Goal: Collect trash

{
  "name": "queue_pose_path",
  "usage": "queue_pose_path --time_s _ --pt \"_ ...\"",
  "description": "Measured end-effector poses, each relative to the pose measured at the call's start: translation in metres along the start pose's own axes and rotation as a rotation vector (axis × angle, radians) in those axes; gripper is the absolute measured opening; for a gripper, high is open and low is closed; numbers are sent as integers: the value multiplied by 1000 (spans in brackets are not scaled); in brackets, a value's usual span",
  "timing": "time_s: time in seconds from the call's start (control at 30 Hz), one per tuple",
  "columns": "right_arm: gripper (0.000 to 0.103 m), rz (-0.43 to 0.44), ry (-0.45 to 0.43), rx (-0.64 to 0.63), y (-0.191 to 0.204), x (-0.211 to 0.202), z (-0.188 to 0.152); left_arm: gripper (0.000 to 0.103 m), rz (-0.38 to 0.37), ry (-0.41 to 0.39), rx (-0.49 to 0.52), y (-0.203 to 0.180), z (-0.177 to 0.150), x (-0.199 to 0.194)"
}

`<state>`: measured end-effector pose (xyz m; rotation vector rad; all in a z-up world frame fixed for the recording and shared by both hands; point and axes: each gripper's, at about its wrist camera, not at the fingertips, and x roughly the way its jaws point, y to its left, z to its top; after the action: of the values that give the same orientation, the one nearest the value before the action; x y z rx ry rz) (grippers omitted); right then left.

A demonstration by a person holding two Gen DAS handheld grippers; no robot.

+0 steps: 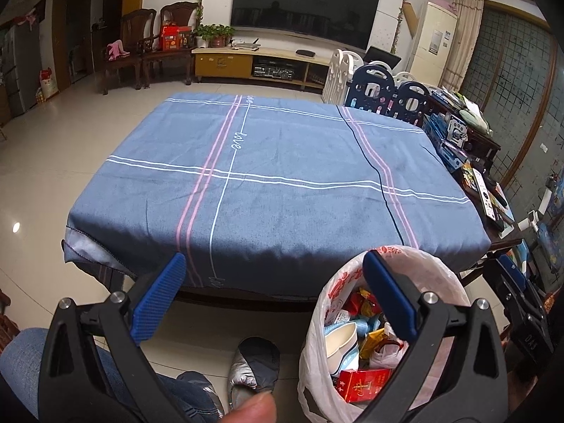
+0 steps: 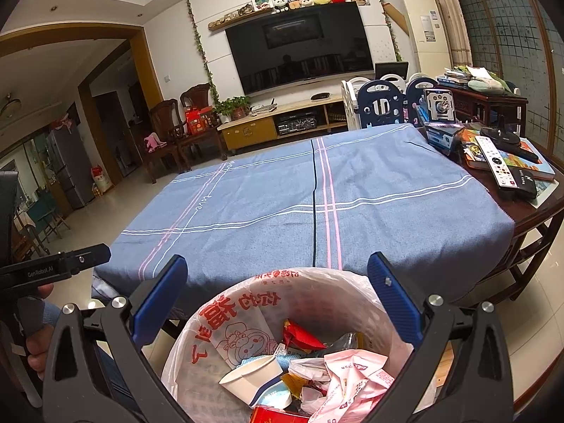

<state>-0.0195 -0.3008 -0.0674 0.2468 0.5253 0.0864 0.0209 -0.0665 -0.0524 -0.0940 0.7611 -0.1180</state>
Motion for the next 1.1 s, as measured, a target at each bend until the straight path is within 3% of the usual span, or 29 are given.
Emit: queue_pose_path --time_s 1.1 --pt "100 0 9 1 2 1 -2 100 16 25 5 -3 -1 4"
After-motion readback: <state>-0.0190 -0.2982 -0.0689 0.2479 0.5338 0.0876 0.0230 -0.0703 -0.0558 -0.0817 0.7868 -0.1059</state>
